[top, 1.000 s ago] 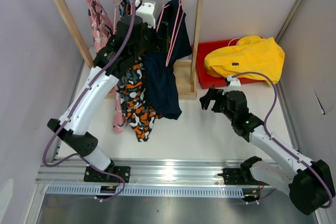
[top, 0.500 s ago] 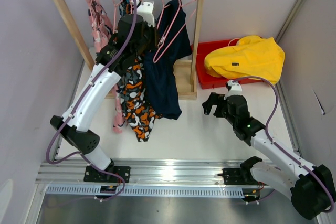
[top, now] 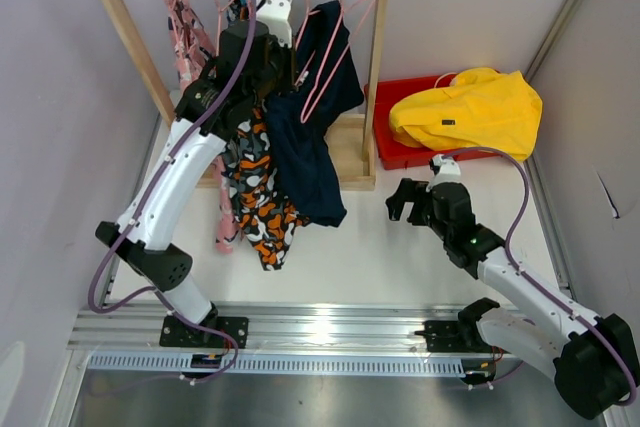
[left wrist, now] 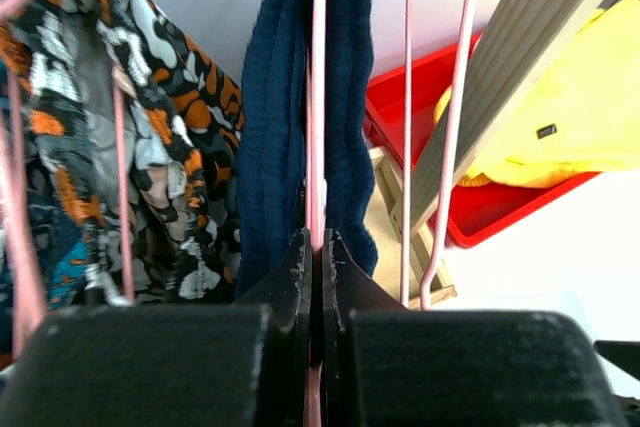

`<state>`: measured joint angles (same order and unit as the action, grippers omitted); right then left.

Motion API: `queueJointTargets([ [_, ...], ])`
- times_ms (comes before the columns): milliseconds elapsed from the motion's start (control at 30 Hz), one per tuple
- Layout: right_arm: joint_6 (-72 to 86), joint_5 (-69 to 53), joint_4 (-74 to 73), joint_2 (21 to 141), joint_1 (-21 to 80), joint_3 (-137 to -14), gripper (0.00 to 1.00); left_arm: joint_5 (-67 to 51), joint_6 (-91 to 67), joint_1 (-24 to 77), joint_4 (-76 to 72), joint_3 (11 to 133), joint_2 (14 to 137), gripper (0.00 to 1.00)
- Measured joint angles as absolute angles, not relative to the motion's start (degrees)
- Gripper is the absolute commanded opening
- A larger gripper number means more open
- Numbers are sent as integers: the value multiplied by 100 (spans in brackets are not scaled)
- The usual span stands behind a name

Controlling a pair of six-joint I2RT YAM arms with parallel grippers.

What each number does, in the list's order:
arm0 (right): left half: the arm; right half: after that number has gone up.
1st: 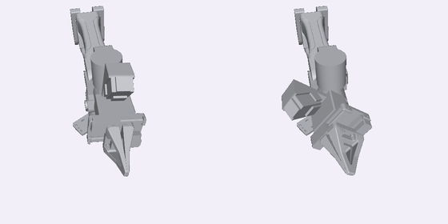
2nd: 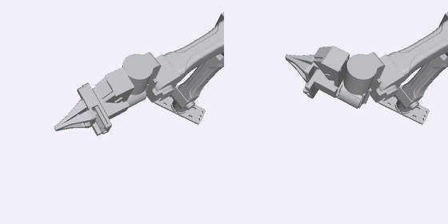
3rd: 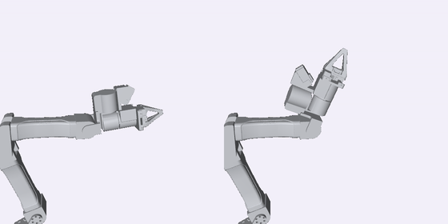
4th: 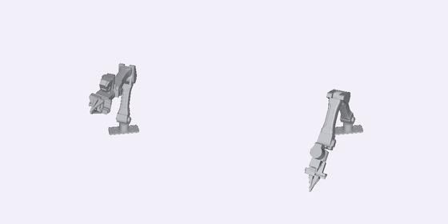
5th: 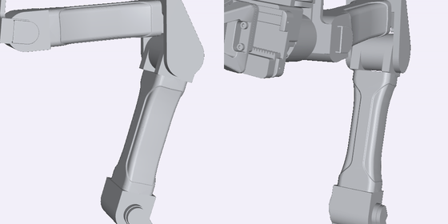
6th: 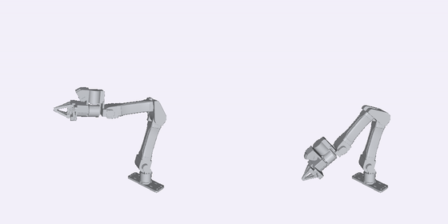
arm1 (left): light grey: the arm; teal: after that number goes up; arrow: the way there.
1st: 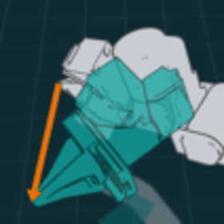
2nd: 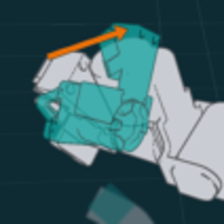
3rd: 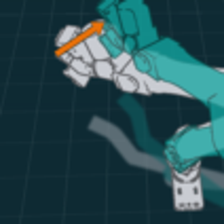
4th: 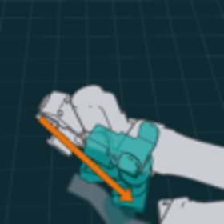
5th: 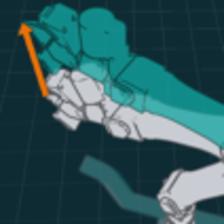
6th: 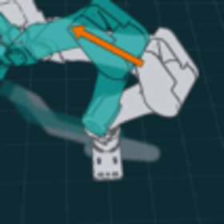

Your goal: Remove the shorts from the hanger

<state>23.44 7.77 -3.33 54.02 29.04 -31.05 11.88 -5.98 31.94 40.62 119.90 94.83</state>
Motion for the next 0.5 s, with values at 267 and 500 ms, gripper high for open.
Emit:
queueJointTargets([
  [267,2228,930,-558,4882,2904,-3118,100,1085,-548,3177,4456,12486,9194,0],
  [500,2123,1022,-812,4740,2904,-3323,99,888,-552,3173,4418,12055,8350,0],
])
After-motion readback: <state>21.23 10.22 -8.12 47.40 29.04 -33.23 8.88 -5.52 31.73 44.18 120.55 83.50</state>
